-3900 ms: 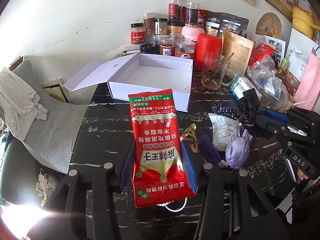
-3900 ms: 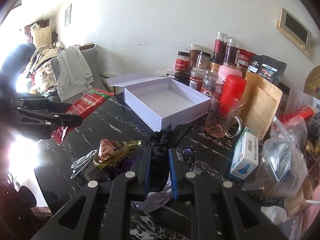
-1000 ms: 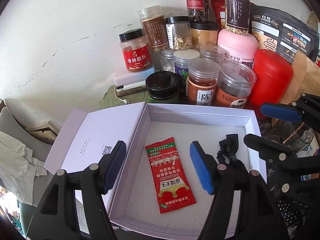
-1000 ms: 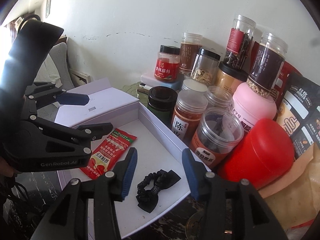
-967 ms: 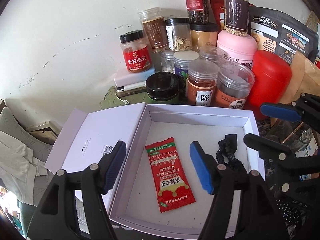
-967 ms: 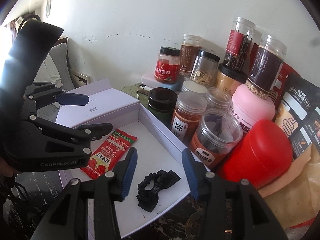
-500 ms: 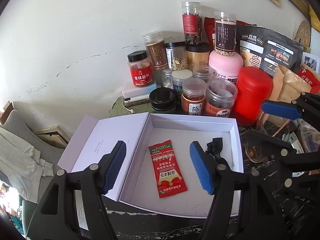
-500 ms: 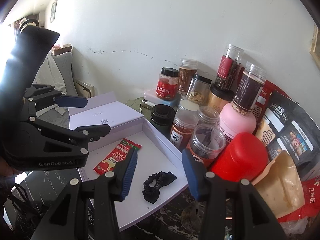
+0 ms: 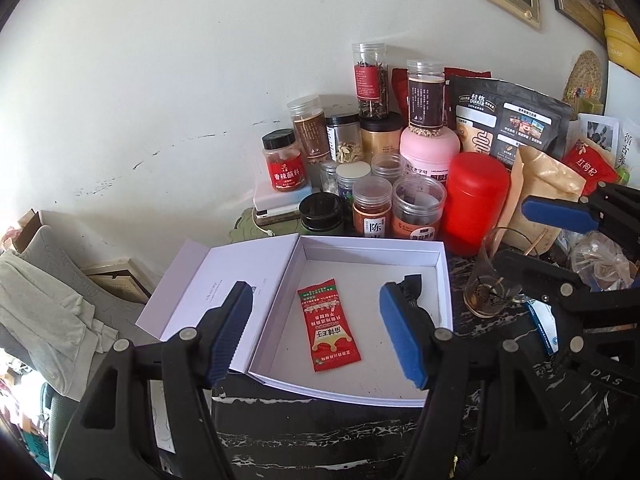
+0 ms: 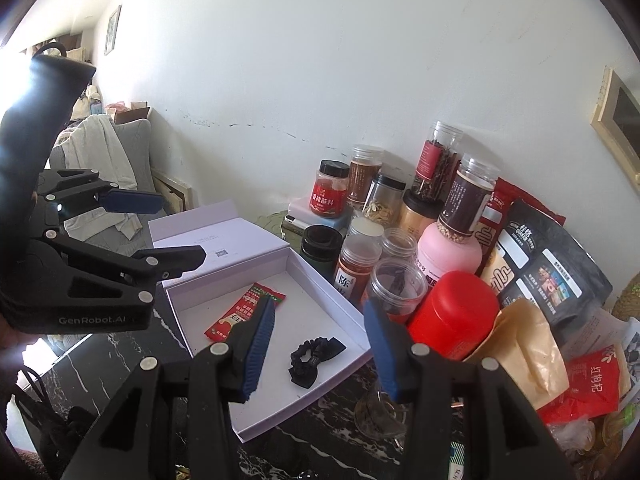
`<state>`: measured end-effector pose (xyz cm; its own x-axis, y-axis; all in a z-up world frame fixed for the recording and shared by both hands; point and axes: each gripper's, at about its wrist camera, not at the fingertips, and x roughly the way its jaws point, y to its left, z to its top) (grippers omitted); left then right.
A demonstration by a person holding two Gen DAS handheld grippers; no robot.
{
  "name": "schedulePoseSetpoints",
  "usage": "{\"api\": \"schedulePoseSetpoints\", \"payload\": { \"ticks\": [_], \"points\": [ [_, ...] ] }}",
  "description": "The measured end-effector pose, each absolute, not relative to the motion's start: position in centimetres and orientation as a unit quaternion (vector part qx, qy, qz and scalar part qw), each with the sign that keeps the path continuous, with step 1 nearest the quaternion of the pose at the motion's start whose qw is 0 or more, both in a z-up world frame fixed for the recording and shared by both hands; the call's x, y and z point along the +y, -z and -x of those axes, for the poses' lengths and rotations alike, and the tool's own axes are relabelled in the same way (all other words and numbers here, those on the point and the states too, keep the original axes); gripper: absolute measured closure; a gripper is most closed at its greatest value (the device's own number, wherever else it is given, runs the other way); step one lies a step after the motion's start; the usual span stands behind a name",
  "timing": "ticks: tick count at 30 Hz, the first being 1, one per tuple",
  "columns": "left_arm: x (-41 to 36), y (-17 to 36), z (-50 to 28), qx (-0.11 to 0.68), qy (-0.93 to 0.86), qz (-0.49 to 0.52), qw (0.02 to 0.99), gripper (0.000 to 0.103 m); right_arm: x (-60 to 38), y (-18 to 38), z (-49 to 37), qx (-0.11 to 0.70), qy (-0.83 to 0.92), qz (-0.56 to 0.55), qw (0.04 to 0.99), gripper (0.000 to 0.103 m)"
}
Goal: Organize objects
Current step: 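Withdraw both tools from the white box back over the table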
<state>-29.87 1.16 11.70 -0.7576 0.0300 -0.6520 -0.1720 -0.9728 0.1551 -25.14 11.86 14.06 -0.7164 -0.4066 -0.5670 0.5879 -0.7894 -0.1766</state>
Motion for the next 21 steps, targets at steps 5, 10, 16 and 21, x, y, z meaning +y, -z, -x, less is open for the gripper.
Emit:
{"api": "schedulePoseSetpoints", "payload": {
  "ticks": [5, 10, 16, 21],
  "points": [
    [1.3, -12.4, 27.6, 0.097, -0.932, 0.344, 0.055, 0.038, 12.8, -14.7, 23.2, 0.173, 0.911, -0.255, 0.273, 0.056],
    [1.8, -12.8, 25.1, 0.092, -0.932, 0.344, 0.064, 0.038, 13.7, -14.8, 21.2, 0.174, 0.912, -0.253, 0.272, 0.056],
    [2.0, -13.0, 22.1, 0.091, -0.933, 0.344, 0.061, 0.038, 14.6, -14.5, 19.0, 0.173, 0.911, -0.253, 0.275, 0.056],
    [2.0, -12.6, 19.6, 0.088, -0.931, 0.349, 0.059, 0.038, 15.1, -13.9, 17.1, 0.174, 0.910, -0.254, 0.279, 0.056]
  ]
}}
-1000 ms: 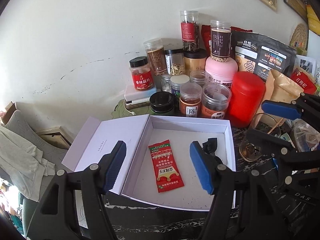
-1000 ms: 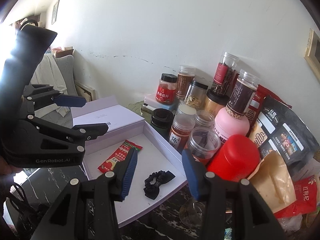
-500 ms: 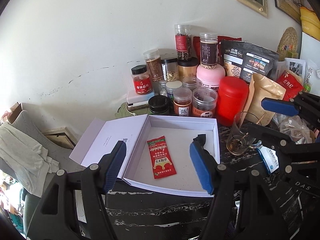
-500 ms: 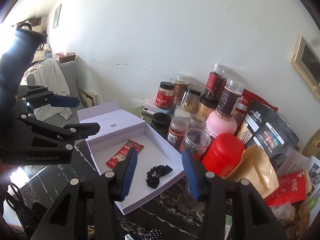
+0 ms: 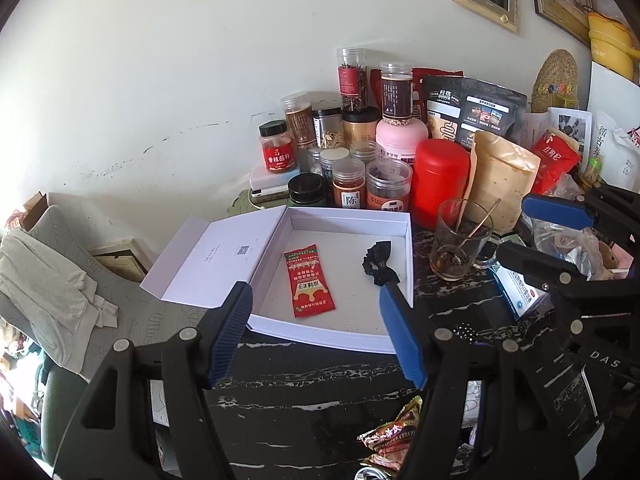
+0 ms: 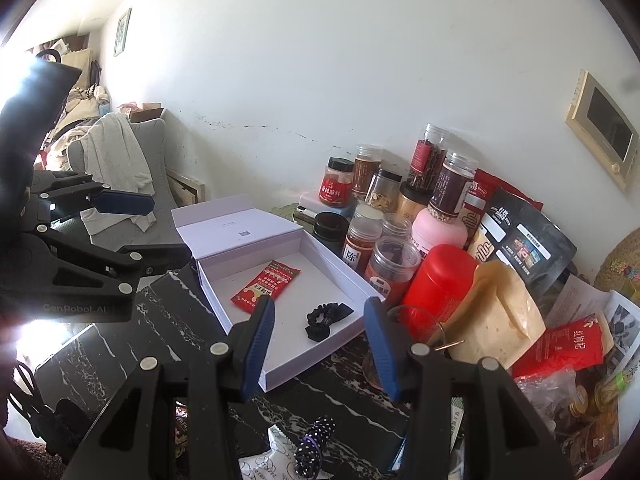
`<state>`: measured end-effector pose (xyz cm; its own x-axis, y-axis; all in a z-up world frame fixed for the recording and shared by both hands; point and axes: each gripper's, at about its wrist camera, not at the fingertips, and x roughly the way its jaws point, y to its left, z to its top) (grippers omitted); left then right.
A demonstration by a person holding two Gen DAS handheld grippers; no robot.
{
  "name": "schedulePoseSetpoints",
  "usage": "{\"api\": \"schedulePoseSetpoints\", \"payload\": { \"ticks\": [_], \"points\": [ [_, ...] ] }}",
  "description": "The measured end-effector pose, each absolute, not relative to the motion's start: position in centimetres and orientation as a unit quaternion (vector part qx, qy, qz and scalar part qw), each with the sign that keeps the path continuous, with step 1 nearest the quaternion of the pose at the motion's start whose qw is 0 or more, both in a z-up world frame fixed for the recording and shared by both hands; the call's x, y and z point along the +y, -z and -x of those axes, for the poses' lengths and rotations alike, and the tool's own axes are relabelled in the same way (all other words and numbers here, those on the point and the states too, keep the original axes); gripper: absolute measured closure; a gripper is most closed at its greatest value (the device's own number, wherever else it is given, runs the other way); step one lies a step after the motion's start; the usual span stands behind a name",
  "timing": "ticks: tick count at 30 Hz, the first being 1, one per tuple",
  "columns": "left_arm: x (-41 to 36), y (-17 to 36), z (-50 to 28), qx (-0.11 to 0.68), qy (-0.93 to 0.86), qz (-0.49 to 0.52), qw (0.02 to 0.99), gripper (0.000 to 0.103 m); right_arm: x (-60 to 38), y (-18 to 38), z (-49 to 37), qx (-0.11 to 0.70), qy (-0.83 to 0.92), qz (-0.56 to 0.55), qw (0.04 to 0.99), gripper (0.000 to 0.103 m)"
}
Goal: Organize objects
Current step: 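Withdraw both tools from the white box back over the table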
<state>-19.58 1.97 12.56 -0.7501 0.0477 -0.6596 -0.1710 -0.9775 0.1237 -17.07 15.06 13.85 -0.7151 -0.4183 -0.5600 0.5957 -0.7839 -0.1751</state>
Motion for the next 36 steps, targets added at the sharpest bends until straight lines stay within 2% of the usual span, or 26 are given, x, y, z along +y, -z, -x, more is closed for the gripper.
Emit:
{"api": "schedulePoseSetpoints", "payload": {
  "ticks": [36],
  "points": [
    [1.7, -5.7, 3.7, 0.047, -0.918, 0.387, 0.073, 0.038, 17.5, -6.1, 5.8, 0.166, 0.892, -0.298, 0.297, 0.056]
  ]
}}
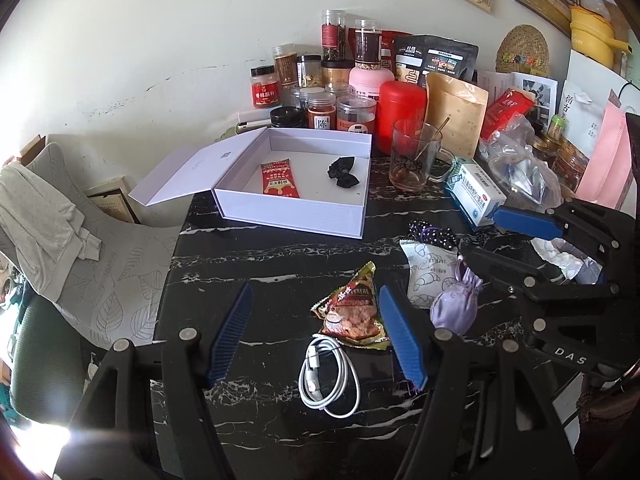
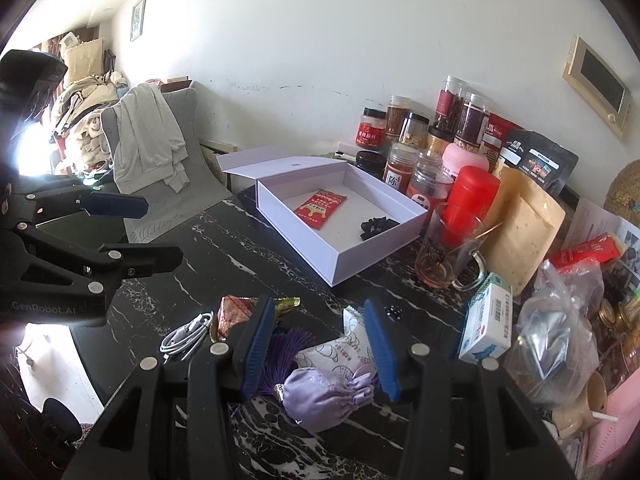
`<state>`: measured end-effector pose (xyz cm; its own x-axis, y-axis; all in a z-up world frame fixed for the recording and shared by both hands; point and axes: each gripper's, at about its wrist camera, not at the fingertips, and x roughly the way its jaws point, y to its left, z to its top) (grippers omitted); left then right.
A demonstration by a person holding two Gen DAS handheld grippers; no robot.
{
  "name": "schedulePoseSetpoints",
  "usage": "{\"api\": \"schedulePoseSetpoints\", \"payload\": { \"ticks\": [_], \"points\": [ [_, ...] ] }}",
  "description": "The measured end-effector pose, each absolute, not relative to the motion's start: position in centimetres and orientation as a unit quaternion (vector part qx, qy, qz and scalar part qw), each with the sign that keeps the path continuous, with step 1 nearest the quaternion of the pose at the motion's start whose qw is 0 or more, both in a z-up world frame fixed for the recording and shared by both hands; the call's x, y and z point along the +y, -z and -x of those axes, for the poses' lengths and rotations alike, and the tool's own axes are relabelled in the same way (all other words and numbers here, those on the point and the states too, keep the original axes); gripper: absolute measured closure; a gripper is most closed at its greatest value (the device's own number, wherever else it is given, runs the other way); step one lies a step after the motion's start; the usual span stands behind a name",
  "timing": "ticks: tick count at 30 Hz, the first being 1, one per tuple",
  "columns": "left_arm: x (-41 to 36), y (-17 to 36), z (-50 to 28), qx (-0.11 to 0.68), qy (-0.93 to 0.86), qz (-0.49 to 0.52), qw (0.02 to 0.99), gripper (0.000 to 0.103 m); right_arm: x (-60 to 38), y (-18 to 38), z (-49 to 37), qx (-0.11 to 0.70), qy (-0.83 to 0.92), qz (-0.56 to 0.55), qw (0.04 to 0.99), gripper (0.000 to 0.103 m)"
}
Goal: Organize objects
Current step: 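Withdraw both tools from the white box back over the table, then move the left tool over the white cable coil while the right tool approaches the purple pouch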
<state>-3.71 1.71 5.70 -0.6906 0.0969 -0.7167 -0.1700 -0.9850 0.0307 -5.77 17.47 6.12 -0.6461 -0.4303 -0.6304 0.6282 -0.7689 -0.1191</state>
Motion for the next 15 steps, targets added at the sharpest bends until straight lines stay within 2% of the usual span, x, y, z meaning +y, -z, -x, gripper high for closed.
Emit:
{"api": "schedulePoseSetpoints", "payload": {
  "ticks": [15],
  "points": [
    [0.4, 0.0, 2.7, 0.015, -0.905, 0.416, 0.084, 0.038, 18.6, -2.0, 4.8, 0.159, 0.886, -0.318, 0.299, 0.045]
  ]
}}
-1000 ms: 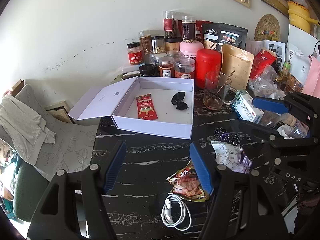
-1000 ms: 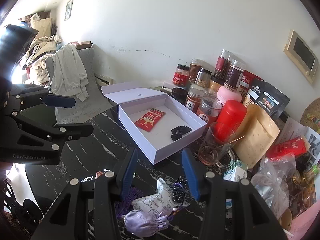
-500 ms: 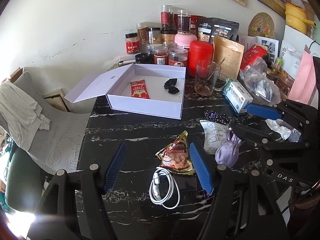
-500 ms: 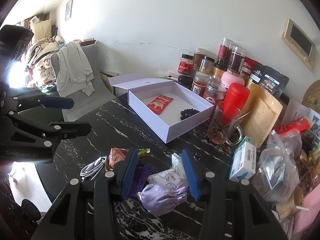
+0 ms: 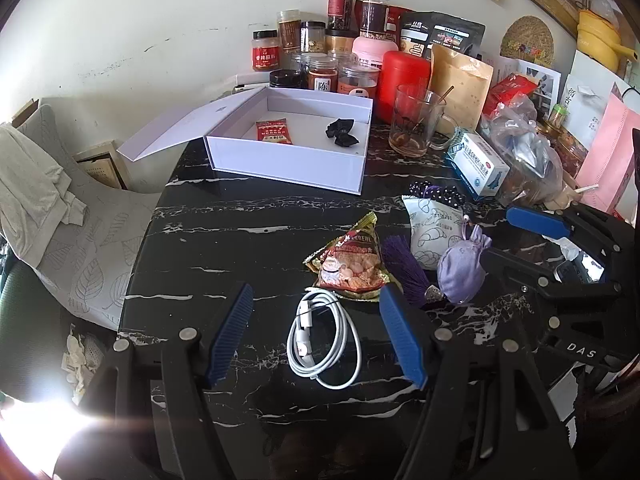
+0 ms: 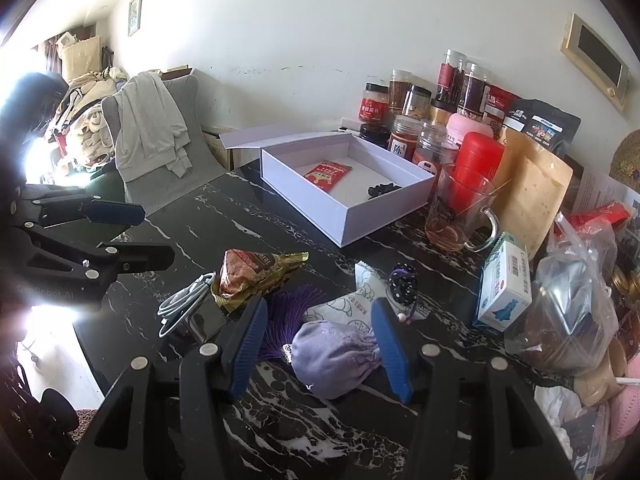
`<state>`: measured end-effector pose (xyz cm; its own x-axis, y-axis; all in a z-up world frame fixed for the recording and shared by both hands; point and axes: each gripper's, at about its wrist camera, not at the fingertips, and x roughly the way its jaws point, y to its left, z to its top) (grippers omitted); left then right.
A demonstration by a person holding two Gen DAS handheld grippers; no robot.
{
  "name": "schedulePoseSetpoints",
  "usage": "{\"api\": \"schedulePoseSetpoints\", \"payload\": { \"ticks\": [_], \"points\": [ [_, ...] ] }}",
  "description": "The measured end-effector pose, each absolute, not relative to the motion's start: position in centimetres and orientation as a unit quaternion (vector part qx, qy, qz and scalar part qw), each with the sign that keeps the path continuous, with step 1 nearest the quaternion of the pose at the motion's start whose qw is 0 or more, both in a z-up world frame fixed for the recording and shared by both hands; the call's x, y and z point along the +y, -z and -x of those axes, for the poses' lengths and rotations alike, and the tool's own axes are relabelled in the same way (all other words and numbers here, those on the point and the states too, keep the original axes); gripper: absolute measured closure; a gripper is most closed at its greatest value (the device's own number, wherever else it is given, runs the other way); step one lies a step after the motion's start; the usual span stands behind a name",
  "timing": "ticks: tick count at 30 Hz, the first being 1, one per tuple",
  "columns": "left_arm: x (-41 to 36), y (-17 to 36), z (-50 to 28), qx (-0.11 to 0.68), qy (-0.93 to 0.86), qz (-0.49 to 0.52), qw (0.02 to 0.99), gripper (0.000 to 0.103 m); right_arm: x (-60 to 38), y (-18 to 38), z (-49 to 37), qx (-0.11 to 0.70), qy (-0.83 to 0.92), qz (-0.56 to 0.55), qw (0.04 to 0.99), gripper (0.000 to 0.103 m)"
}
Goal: Organize objects
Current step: 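Move the left tool over the white cable coil while the right tool approaches the purple pouch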
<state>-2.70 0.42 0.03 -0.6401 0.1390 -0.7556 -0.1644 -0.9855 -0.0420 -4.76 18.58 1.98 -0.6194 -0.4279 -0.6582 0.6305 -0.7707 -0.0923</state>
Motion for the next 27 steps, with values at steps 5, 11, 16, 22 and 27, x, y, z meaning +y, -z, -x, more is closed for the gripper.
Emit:
{"api": "schedulePoseSetpoints", "payload": {
  "ticks": [5, 11, 16, 22, 27],
  "points": [
    [0.5, 1.2, 2.3, 0.016, -0.902, 0.420, 0.099, 0.038, 19.1, -0.6, 4.6, 0.154, 0.885, -0.324, 0.297, 0.039],
    [0.8, 2.9, 2.4, 0.011, -0.892, 0.436, 0.118, 0.037, 19.6, 0.5, 4.5, 0.151, 0.885, -0.329, 0.293, 0.031],
    [0.7, 4.5, 2.8, 0.005, -0.883, 0.451, 0.129, 0.033, 19.9, 1.3, 5.0, 0.143, 0.886, -0.335, 0.287, 0.025],
    [0.2, 6.4, 3.4, -0.011, -0.869, 0.474, 0.140, 0.032, 19.7, 2.4, 5.8, 0.137, 0.882, -0.348, 0.286, 0.021],
    [0.2, 7.5, 3.8, -0.011, -0.858, 0.489, 0.153, 0.031, 19.3, 3.1, 6.6, 0.138, 0.880, -0.356, 0.280, 0.021]
  ]
}}
